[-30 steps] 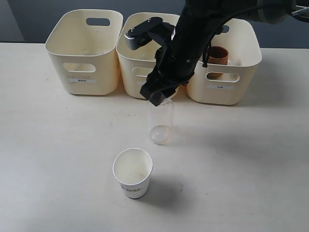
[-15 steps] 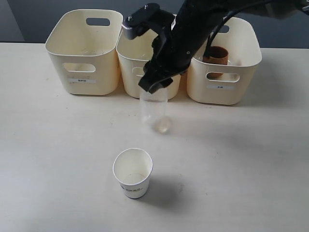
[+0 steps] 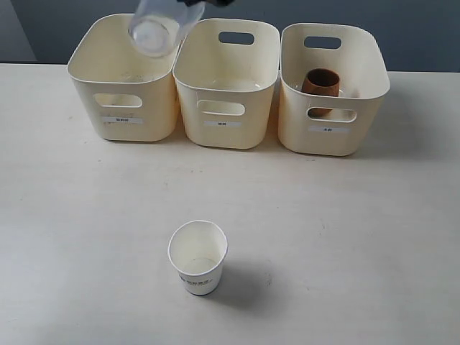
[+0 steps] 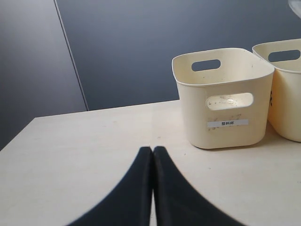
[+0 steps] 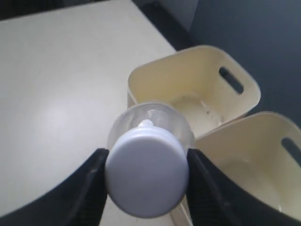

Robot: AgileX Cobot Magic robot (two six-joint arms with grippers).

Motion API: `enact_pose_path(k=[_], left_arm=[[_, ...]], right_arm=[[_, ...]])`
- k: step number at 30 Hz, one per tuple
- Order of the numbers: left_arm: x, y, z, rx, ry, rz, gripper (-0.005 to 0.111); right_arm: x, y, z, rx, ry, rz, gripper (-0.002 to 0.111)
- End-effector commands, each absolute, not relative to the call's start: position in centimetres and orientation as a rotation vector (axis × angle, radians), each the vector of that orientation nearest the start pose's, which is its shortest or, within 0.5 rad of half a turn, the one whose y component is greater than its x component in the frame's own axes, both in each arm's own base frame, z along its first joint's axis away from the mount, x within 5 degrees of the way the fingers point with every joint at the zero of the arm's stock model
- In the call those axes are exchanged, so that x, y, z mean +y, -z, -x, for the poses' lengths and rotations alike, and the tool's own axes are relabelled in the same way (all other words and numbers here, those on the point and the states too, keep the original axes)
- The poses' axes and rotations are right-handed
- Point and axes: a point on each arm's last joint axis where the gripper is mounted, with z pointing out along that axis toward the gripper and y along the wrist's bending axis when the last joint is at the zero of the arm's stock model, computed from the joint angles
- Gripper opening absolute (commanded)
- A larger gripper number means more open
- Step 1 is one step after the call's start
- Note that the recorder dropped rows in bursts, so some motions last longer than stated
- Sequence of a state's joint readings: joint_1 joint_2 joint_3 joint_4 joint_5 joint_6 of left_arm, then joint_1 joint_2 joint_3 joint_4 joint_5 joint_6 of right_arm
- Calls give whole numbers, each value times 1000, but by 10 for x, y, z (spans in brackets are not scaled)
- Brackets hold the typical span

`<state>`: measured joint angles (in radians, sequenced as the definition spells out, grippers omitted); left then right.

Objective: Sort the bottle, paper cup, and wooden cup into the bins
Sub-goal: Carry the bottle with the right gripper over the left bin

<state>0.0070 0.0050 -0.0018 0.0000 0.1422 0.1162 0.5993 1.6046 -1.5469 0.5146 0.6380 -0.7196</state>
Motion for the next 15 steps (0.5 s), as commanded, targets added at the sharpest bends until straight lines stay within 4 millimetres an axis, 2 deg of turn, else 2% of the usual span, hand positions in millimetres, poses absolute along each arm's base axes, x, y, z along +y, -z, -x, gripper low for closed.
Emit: enact_pose_path(k=[1,9,15], left_arm=[[0,-201,-56,1617,-94,-87,0],[0,-201,-56,1617,-94,-87,0],[0,-201,-56,1617,-94,-87,0]], right_arm=[[246,-391,-297,1750,-488,1040,-1],[281,-364,-344,1771,-494,1030,-1],[308,-316,-388,1815,-464,1025,-1]])
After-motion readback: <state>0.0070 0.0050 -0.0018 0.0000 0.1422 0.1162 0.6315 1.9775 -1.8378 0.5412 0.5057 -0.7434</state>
